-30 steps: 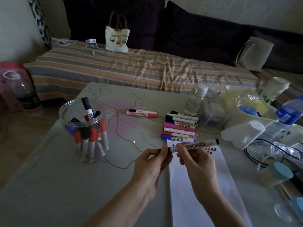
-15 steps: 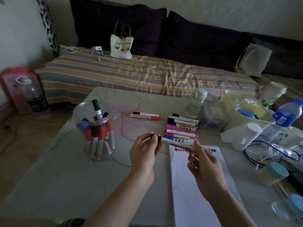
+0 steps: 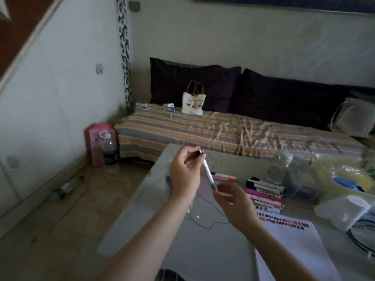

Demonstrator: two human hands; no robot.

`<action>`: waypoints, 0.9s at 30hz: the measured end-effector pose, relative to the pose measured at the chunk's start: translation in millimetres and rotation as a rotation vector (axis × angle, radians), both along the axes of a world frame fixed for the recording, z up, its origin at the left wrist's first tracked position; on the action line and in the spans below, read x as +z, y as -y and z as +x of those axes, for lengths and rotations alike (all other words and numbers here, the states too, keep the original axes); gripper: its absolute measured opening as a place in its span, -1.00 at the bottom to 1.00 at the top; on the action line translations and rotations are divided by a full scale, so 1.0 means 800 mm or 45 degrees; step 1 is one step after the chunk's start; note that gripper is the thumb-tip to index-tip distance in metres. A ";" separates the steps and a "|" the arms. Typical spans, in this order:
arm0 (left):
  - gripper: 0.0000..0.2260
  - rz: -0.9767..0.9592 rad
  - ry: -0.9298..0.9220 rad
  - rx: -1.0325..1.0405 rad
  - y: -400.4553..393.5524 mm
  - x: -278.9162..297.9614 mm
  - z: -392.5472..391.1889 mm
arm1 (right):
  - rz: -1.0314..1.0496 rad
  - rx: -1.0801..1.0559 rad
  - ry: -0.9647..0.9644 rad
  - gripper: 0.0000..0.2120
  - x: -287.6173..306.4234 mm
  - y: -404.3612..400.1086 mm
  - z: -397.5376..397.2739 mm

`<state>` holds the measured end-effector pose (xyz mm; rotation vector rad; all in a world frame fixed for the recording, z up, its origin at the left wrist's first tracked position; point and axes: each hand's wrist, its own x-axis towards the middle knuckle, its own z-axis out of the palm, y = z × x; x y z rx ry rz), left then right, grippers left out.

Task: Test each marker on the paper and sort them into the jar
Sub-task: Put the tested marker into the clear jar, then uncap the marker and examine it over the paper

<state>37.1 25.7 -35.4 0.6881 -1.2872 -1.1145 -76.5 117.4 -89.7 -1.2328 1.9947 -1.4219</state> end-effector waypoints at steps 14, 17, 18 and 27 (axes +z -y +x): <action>-0.88 -0.301 0.605 0.343 0.064 -0.044 0.036 | 0.054 -0.189 -0.008 -0.87 -0.041 -0.054 -0.044; -0.90 -0.440 1.036 0.350 0.065 -0.045 0.029 | 0.080 -0.197 0.011 -0.87 -0.048 -0.058 -0.055; -0.83 -0.541 1.234 0.379 0.066 -0.041 0.024 | 0.084 -0.199 0.013 -0.85 -0.050 -0.058 -0.058; -0.84 -0.752 1.310 -0.080 0.001 -0.086 -0.072 | 0.209 -0.252 -0.024 -0.86 -0.082 -0.035 -0.101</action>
